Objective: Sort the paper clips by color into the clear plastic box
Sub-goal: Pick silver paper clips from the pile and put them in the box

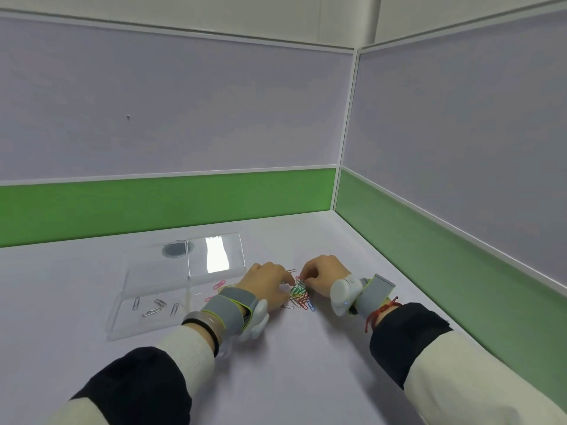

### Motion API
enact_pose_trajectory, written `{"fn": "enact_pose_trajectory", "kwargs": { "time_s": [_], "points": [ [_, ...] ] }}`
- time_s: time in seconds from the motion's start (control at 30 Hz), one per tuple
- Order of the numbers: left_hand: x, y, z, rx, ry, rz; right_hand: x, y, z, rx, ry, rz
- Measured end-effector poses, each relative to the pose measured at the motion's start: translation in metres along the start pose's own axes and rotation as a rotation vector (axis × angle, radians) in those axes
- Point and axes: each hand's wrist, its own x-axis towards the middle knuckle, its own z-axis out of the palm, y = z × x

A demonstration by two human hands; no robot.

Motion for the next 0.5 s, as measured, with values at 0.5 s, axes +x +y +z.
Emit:
{"fn": "enact_pose_trajectory", "kwargs": {
  "time_s": [0.5],
  "points": [
    [0.0073,-0.0065,0.0065,0.203,0.035,0.033,0.0097,-0.0028,0.0098,-0.093,0.045,0.127]
  ]
}}
